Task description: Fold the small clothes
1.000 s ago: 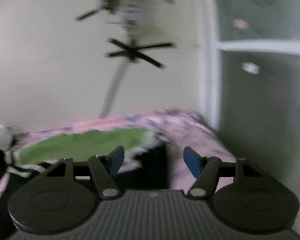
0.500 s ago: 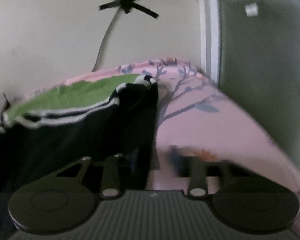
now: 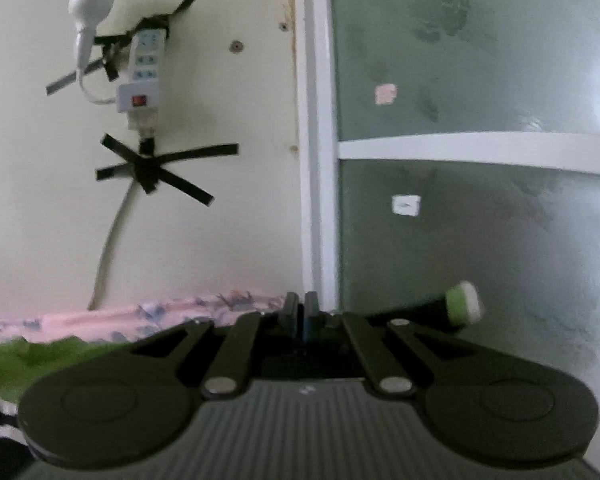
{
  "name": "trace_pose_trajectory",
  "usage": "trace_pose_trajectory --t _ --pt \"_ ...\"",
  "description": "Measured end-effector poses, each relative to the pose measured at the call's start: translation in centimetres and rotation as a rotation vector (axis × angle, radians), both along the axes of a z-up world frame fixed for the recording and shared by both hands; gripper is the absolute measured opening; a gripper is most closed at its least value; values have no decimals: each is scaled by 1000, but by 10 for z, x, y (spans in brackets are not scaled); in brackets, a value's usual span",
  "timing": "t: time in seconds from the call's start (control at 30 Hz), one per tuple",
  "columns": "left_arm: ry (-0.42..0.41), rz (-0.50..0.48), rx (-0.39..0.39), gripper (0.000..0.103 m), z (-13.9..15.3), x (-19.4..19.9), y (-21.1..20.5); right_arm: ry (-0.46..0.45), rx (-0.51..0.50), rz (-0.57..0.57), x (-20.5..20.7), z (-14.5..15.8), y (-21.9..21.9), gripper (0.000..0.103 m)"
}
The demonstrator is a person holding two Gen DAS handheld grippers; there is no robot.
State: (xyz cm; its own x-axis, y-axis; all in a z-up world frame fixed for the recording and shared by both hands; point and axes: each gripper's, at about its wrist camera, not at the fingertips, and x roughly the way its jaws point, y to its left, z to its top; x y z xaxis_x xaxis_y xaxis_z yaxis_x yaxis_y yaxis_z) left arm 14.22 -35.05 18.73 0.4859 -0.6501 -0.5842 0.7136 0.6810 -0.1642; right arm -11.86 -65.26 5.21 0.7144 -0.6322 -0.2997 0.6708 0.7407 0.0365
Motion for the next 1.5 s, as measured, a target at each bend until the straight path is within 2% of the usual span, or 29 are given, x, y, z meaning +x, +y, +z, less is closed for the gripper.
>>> trace_pose_trajectory --t 0.07,0.13,0.3,0.33,0.37,0.4,0.5,0.57,0.63,0.67,0.7,0.73,0.77,0.8,0.9,0.93,0.97,1.0,1.03,1.07,1.1,1.13,1.17,1.23,1.3,1.37,1.43,1.5 --pt "17 -17 42 46 -24 4 -24 18 -10 17 0 -3 3 0" --pt "52 8 50 46 -48 15 -21 39 -9 26 -3 -11 7 0" --pt "10 286 191 52 -107 53 36 58 37 23 -2 -24 1 2" --pt "19 328 216 55 -119 61 48 50 38 22 0 -24 3 16" --pt "40 356 234 59 -131 68 60 39 24 23 4 -24 9 25" --pt "72 374 242 60 -144 73 70 36 6 31 8 -23 14 40" --pt "170 394 213 63 -175 84 96 12 -7 180 36 -17 40 46" --pt "207 375 158 68 -188 84 103 8 96 356 63 -21 50 51" --pt "217 340 98 78 -200 85 102 91 229 490 104 -37 54 50" --pt "213 326 81 75 -207 83 101 151 275 508 128 -51 56 50" --pt "200 321 86 69 -214 82 97 207 313 504 150 -66 54 43" --pt "181 316 107 39 -219 80 92 250 354 494 167 -78 51 14" --pt "159 309 122 19 -224 78 88 283 417 489 184 -92 45 4" --pt "111 327 121 11 -217 71 87 265 441 482 192 -98 40 2" --pt "45 356 105 10 -210 70 84 213 308 394 200 -90 39 0" --pt "27 367 111 11 -211 71 82 202 311 369 202 -88 36 0" --pt "24 387 128 18 -215 73 79 196 322 343 202 -89 33 0" --pt "33 409 167 22 -220 73 76 209 327 310 199 -89 30 2" --pt "37 426 207 31 -224 71 75 217 349 295 192 -87 25 21" --pt "15 430 211 44 -224 63 78 191 392 294 178 -84 18 30" --pt "1 426 211 50 -221 55 85 130 436 284 154 -80 11 39" --pt "0 413 198 57 -219 46 96 59 486 272 122 -75 2 42" --pt "16 401 178 58 -217 37 107 14 530 252 95 -72 -7 42" --pt "96 369 106 61 -216 20 134 -41 609 175 43 -72 -25 45" --pt "182 340 41 67 -218 7 154 -94 734 78 -5 -79 -42 52" --pt "195 295 7 74 -219 -10 159 -144 861 -1 -35 -91 -56 52" --pt "177 244 12 72 -220 -25 152 -199 942 -63 -49 -103 -64 46" --pt "125 223 47 58 -222 -36 141 -254 965 -110 -47 -109 -72 44"
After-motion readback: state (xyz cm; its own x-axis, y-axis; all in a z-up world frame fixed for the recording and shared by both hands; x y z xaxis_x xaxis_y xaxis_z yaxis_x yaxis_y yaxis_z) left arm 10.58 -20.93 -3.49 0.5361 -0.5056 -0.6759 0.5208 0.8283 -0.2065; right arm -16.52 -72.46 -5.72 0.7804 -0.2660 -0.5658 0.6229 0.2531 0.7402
